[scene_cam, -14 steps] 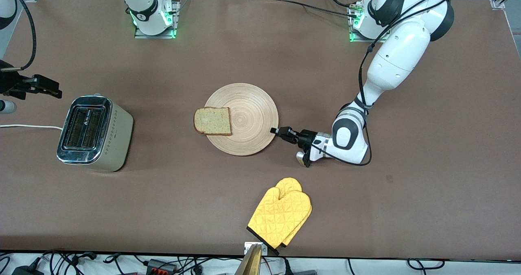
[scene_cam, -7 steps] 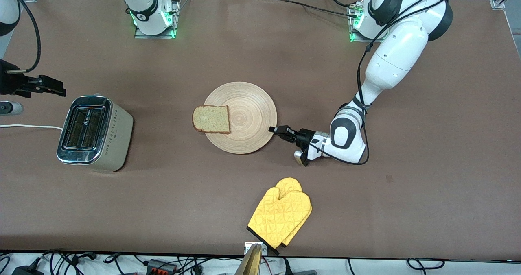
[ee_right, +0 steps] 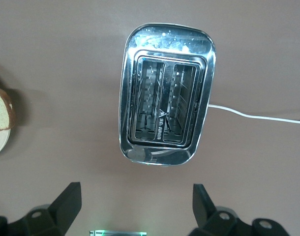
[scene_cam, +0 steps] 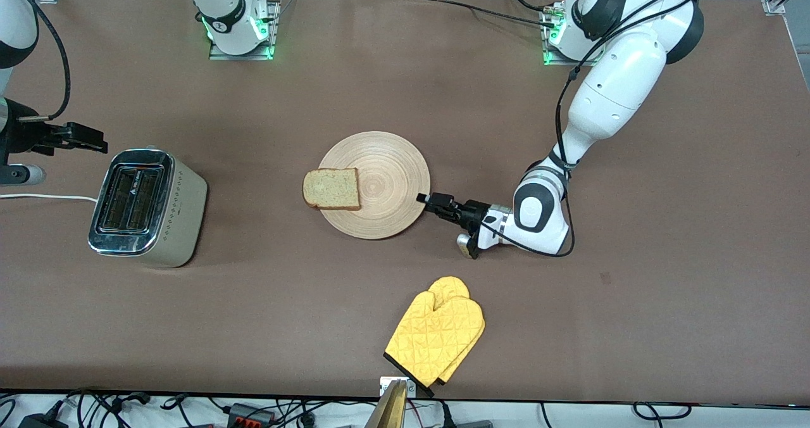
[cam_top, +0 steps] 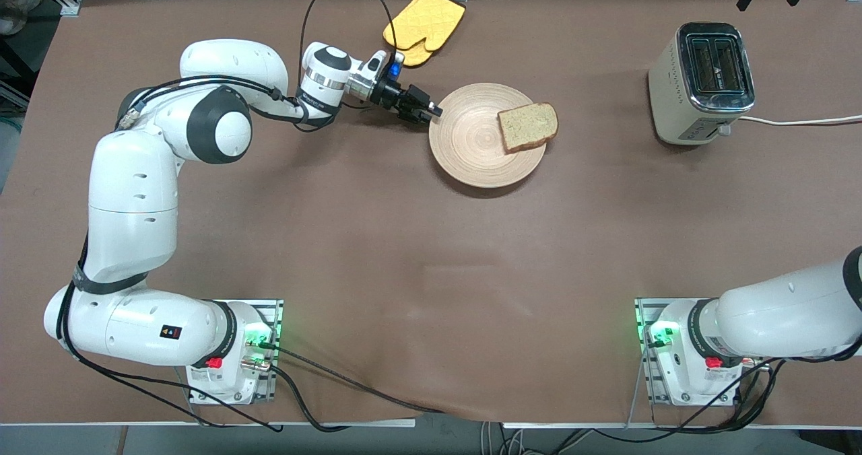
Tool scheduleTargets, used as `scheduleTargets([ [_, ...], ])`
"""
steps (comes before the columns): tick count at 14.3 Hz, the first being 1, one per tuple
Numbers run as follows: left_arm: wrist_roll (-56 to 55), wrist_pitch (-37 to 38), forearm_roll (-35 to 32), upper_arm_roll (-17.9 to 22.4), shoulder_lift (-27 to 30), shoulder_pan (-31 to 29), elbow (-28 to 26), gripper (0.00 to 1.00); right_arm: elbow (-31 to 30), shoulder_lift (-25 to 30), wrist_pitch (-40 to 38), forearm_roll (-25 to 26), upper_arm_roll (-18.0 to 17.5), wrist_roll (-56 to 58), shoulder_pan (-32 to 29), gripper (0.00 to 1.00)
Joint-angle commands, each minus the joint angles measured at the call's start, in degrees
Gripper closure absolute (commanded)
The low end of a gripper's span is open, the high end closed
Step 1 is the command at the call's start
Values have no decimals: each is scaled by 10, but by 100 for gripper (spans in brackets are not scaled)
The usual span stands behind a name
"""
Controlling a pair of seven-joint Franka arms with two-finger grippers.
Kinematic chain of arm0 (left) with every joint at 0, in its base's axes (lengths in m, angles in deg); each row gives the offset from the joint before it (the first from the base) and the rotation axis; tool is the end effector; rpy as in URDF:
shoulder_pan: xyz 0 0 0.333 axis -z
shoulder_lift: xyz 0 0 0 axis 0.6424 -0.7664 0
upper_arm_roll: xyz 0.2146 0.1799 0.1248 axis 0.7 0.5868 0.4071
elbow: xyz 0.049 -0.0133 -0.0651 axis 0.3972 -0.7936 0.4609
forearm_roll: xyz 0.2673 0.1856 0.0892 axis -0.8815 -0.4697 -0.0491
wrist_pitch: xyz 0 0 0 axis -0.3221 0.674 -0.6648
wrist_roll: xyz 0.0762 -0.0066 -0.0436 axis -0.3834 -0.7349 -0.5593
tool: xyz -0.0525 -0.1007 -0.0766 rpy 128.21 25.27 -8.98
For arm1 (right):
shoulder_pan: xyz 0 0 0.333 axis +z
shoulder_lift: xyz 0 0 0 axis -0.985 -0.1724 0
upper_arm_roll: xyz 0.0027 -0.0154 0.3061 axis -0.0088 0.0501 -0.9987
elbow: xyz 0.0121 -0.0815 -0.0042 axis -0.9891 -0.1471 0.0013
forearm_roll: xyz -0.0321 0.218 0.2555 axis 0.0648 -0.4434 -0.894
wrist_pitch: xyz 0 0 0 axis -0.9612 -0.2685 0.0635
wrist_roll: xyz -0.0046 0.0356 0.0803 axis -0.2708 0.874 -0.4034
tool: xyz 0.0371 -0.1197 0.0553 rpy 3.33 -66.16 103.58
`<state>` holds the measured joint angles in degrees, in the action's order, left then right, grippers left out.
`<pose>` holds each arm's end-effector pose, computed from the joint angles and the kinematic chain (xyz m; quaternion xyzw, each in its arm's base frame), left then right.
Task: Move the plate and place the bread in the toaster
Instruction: 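Release the plate with the left gripper while the right gripper reaches the bread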
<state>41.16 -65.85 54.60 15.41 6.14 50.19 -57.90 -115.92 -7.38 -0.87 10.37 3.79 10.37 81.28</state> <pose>0.5565 -0.3277 0.1205 0.7877 -0.1386 -0.1077 0.5905 0.5315 -0.0398 0.5140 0.9952 0.0336 -0.0901 0.0197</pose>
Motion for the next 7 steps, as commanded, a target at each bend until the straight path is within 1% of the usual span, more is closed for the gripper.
scheduleTargets([
  [1, 0, 5, -6, 12, 5, -6, 2, 0, 2, 2, -19, -3, 0, 7, 2, 0],
  [3, -1, 12, -40, 26, 16, -19, 8, 0, 2, 1, -22, -7, -1, 4, 15, 0],
  [5, -2, 53, -108, 27, 18, -60, 24, 0, 3, -2, -21, -11, -1, -1, 29, 0],
  [7, -5, 110, -178, 26, 18, -91, 69, 0, 2, -24, -12, -57, -1, -4, 32, 0],
])
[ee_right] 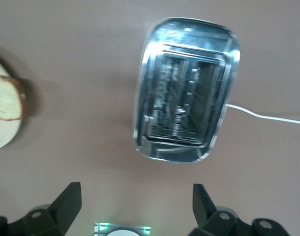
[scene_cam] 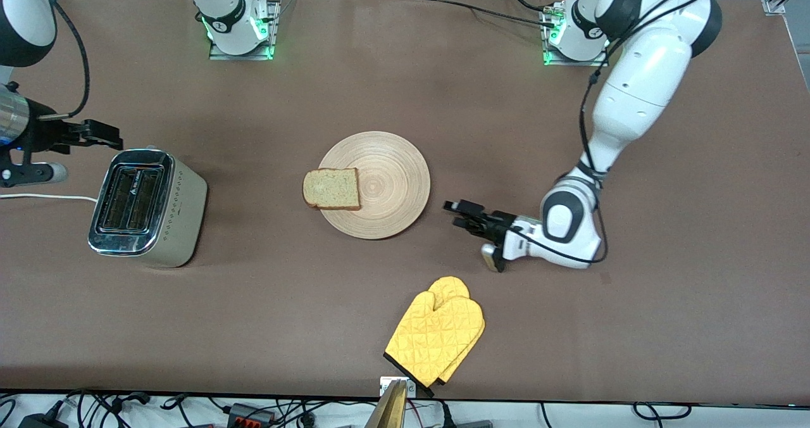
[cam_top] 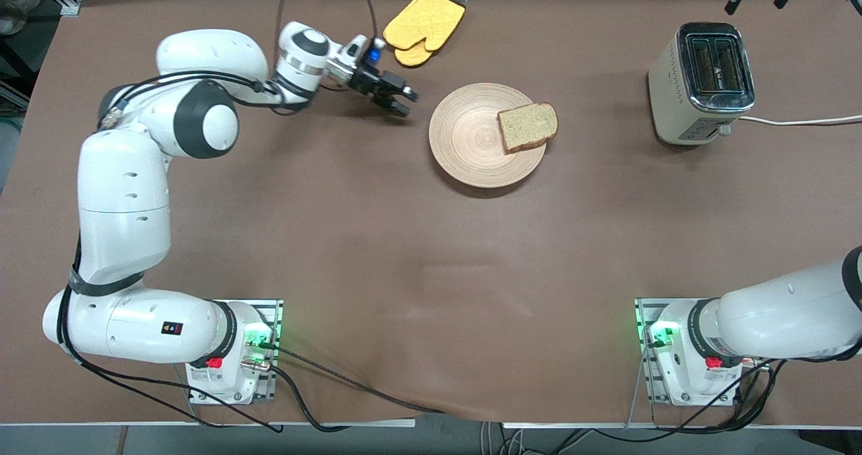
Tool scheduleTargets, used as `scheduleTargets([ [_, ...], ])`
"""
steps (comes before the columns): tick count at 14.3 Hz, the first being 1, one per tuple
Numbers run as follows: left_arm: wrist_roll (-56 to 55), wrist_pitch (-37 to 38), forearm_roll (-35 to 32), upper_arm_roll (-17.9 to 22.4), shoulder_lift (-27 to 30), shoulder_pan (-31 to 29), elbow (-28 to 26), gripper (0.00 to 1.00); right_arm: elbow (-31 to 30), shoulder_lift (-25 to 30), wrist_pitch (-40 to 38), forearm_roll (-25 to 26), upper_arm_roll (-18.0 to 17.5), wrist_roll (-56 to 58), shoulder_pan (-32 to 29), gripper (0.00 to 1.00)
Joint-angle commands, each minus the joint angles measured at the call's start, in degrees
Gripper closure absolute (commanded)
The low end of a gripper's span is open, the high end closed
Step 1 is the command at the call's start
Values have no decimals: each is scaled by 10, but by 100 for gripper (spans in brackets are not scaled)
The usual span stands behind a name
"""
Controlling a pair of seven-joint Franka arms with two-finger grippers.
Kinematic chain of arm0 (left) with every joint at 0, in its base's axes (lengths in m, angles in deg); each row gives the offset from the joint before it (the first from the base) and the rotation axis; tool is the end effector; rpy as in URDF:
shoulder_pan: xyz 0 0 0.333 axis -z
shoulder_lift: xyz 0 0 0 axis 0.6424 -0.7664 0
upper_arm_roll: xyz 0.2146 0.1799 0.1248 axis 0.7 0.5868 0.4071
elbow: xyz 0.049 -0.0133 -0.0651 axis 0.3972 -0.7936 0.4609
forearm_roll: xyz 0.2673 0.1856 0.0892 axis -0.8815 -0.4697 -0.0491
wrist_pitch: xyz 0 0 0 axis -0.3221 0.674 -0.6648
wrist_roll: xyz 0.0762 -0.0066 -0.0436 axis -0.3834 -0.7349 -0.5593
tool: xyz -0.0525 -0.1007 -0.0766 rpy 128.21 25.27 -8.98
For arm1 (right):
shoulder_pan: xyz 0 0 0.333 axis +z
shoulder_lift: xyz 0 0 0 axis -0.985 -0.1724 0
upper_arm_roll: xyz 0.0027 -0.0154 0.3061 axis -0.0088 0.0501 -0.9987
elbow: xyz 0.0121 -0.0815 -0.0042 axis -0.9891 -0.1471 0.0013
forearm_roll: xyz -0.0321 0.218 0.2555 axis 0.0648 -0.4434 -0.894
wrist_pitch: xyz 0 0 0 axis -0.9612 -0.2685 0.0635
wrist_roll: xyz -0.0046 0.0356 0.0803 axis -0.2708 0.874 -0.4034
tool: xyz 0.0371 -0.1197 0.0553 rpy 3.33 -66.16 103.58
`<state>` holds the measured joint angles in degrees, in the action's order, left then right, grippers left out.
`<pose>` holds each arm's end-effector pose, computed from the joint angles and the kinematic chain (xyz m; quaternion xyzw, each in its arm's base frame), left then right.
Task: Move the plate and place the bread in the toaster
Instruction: 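Release the plate with the left gripper while the right gripper reaches the bread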
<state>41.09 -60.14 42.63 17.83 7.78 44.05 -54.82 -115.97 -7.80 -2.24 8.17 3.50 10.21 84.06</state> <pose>0.5920 -0.2443 0.1390 0.8112 -0.1942 -0.0983 0.5428 0.5306 -0.0059 0.5080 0.9929 0.0582 -0.1040 0.0018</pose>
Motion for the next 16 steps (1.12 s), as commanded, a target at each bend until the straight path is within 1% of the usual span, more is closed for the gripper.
scheduleTargets([
  [1, -15, 88, -86, 3, 5, -48, 56, 0, 3, -31, 12, -67, 3, -7, 1, 0],
  [3, -33, 154, -143, 3, 5, -72, 104, 0, 0, -47, 36, -119, 3, -39, 3, 0],
  [4, -47, 185, -168, 3, 5, -81, 127, 0, -8, -51, 61, -136, 3, -48, 5, 0],
  [6, -84, 245, -211, 3, 14, -103, 166, 0, -31, -59, 83, -149, 3, -51, 15, 0],
  [7, -99, 268, -231, 3, 27, -112, 172, 0, -49, -59, 105, -167, 3, -58, 19, 0],
  [9, -125, 293, -279, 3, 62, -124, 172, 0, -90, -53, 131, -194, 3, -114, 36, 0],
  [10, -147, 306, -308, 4, 82, -124, 172, 0, -115, -46, 160, -194, 3, -142, 57, 0],
  [12, -215, 330, -365, 0, 114, -124, 173, 0, -134, -51, 191, -195, 3, -158, 82, 0],
  [14, -263, 342, -420, 0, 157, -115, 173, 0, -181, -46, 245, -198, 2, -161, 100, 0],
  [16, -297, 343, -496, -5, 199, -100, 172, 0, -234, -44, 297, -218, 2, -163, 115, 0],
])
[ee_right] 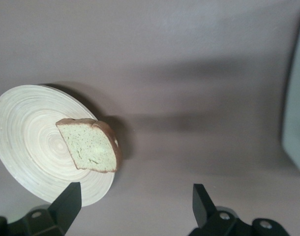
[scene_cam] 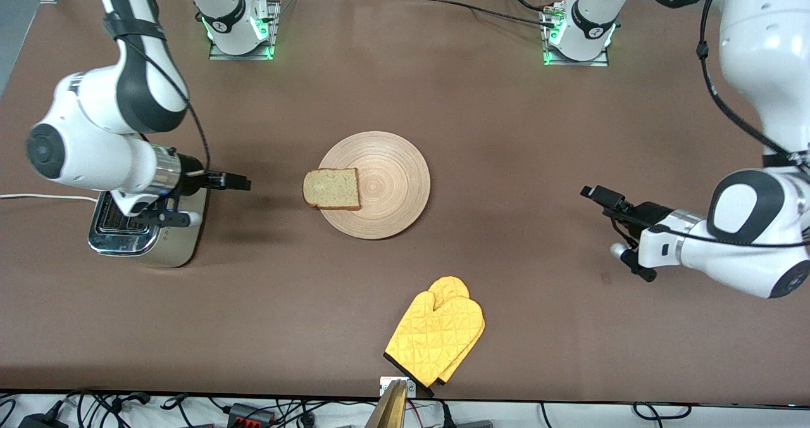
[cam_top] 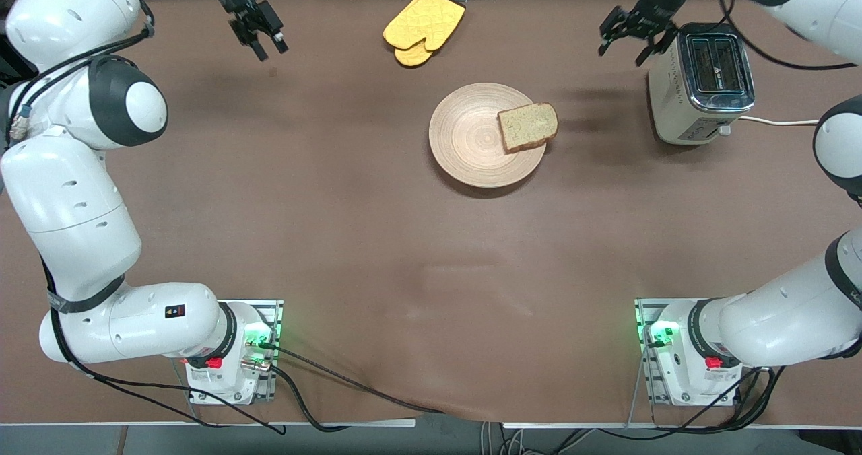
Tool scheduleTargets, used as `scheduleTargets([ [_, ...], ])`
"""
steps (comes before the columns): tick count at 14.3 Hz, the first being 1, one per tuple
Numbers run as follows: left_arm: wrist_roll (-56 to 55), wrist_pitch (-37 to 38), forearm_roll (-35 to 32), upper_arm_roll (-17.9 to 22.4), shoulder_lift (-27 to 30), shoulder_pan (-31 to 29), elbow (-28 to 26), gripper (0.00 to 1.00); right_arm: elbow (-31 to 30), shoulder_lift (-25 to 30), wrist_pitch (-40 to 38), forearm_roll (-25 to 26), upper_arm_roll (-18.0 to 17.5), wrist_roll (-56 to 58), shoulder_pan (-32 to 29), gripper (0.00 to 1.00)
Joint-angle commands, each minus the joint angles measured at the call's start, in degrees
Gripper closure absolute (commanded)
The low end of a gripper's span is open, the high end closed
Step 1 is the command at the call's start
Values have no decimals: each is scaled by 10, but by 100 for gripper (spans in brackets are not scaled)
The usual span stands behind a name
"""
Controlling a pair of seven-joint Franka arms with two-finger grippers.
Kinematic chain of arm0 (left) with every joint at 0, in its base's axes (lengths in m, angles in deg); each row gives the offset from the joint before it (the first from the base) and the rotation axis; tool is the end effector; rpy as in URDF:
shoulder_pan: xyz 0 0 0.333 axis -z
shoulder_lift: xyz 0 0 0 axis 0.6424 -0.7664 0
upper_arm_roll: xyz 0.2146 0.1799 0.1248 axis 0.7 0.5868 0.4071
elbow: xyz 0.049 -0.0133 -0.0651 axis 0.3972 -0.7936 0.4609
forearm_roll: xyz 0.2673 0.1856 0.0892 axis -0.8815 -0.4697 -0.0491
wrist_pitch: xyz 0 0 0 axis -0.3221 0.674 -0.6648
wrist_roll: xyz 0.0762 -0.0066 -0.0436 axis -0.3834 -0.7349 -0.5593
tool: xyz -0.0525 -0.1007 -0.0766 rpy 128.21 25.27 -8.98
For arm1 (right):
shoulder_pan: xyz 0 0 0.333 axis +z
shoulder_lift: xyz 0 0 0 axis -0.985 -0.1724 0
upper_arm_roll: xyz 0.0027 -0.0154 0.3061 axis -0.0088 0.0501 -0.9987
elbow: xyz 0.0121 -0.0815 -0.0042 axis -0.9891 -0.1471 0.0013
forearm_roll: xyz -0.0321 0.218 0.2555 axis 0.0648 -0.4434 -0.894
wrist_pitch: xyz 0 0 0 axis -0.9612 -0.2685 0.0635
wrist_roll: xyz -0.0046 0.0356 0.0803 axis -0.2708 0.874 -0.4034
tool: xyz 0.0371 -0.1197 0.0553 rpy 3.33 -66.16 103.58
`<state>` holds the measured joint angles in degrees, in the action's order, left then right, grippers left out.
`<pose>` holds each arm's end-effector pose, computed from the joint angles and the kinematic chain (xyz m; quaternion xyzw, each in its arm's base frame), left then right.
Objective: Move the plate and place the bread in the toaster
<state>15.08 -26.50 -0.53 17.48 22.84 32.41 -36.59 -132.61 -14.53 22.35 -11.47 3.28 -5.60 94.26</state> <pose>0.6070 -0.0542 0.3567 0.9192 -0.2111 -0.2367 0.2336 0.5447 0.1268 0.3592 -0.9841 0.0597 0.1113 0.1251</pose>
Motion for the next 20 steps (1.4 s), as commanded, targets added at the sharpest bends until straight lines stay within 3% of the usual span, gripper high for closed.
scheduleTargets([
  [1, -57, 6, -108, -3, 66, 25, -11, 0, -91, 24, 83, -32, 4, -5, 22, 0],
  [4, -134, -1, -209, -3, 108, 52, -10, 0, -122, 15, 135, -69, 4, -5, 32, 0],
  [7, -181, -53, -228, -2, 146, 55, -9, 0, -125, -2, 146, -125, 4, -5, 33, 0],
  [10, -197, -150, -259, 7, 166, 42, -9, 0, -160, -6, 213, -154, 4, -3, 56, 0],
  [12, -204, -162, -248, -3, 176, 11, -12, 0, -165, -23, 251, -161, 4, -3, 80, 0],
  [15, -310, -176, -219, -13, 264, 11, -117, 0, -165, -47, 297, -172, 4, 3, 115, 0],
  [20, -260, -295, -189, -16, 367, -10, -310, 0, -167, -53, 323, -174, 4, 24, 129, 0],
])
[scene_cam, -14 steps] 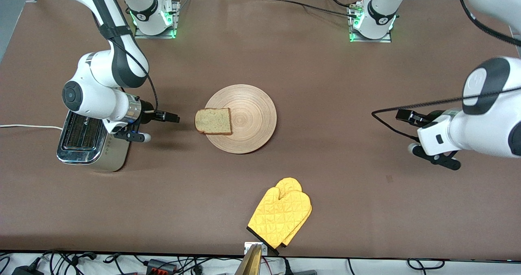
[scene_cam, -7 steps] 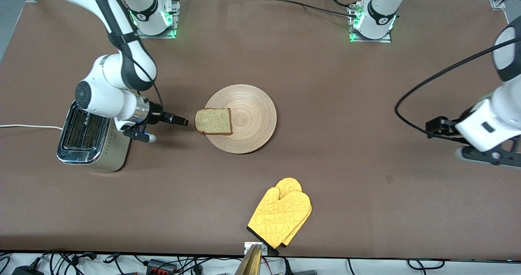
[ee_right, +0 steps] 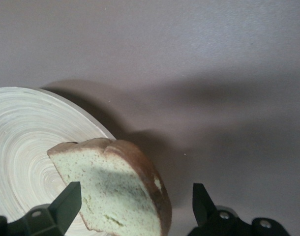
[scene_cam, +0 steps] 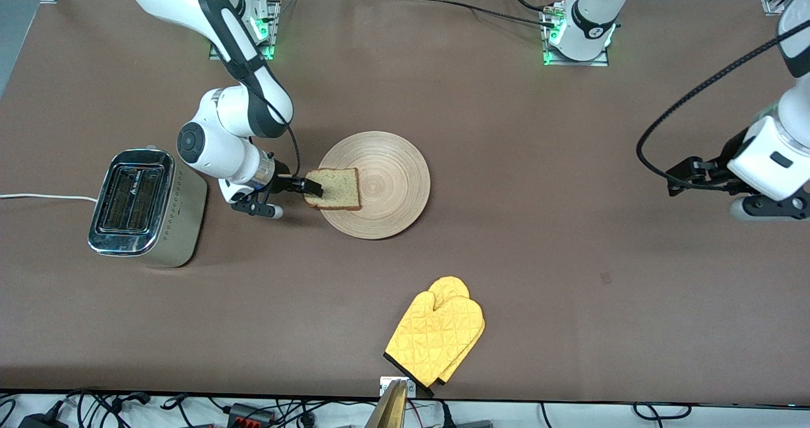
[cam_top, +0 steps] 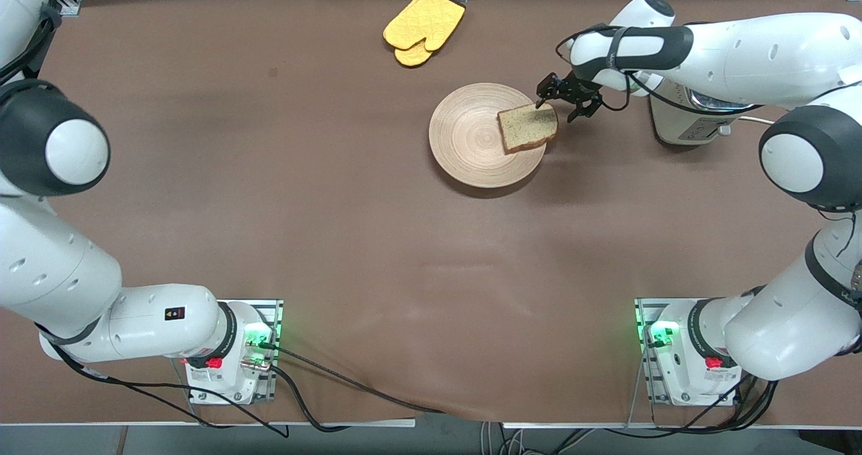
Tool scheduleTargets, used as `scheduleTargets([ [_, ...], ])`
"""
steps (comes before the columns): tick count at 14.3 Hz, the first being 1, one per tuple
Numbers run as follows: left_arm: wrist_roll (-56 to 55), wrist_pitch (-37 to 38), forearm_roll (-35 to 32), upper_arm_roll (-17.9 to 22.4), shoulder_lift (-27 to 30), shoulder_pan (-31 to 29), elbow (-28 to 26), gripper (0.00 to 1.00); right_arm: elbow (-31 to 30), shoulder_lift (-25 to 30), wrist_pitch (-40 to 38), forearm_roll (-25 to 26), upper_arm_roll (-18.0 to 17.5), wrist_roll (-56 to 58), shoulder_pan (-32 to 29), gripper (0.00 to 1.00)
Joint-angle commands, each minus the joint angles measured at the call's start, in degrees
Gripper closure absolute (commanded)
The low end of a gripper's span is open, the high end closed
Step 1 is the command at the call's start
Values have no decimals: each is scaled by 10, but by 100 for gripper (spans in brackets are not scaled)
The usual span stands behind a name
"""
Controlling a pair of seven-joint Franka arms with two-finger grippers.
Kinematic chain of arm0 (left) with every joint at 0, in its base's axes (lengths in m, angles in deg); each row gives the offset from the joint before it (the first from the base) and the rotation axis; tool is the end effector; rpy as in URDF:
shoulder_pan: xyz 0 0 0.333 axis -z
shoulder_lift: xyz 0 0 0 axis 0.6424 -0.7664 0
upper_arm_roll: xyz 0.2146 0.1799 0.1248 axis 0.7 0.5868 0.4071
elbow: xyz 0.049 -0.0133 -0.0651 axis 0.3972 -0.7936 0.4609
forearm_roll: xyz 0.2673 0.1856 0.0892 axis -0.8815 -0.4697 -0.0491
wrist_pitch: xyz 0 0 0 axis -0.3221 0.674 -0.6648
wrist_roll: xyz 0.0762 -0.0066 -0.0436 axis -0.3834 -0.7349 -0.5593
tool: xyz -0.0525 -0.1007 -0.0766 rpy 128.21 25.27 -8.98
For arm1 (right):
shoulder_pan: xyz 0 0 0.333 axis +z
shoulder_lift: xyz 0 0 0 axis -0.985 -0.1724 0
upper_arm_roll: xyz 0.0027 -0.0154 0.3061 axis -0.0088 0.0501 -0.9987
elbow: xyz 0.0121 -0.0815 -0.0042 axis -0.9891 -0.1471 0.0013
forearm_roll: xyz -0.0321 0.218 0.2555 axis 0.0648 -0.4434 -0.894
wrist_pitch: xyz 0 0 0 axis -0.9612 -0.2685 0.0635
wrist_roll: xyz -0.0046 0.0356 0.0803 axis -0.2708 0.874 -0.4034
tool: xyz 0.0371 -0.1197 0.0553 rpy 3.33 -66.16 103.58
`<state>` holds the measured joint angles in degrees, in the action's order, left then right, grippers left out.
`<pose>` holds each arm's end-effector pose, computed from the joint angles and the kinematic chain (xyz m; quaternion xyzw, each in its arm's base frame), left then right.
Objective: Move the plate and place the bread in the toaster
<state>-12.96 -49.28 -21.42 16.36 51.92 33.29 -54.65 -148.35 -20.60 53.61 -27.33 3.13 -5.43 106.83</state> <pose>0.5741 -0.0402 0.5451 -0.9994 -0.0005 -0.0176 0.0313 0.5061 0.2177 0.2360 -0.9782 0.1147 0.0513 0.1652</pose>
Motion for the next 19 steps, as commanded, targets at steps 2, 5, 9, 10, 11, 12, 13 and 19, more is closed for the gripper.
scheduleTargets([
  [2, 23, -66, 35, -5, 94, -19, -148, 0, -11, 6, 14, -15, 6, 26, 3, 0],
  [5, 24, -54, 38, -6, 95, -18, -132, 0, -16, 1, 20, -16, 6, 49, 1, 0],
  [9, 24, -31, 53, 37, 116, 29, -135, 0, -29, -1, 33, -97, 5, 113, -3, 0],
  [10, 25, -35, 57, 85, 118, 66, -138, 0, -34, 0, 31, -139, 6, 154, -7, 0],
  [11, 25, -36, 59, 109, 119, 92, -138, 0, -37, 0, 29, -175, 6, 188, -7, 0],
  [12, 25, -36, 59, 122, 129, 105, -145, 0, -41, -1, 29, -199, 6, 210, -7, 0],
  [13, 25, -46, 59, 125, 153, 109, -179, 0, -41, -1, 30, -203, 6, 221, -7, 0],
  [19, 23, -70, 58, 90, 191, 69, -251, 0, -42, -3, 32, -215, 6, 225, -6, 16],
])
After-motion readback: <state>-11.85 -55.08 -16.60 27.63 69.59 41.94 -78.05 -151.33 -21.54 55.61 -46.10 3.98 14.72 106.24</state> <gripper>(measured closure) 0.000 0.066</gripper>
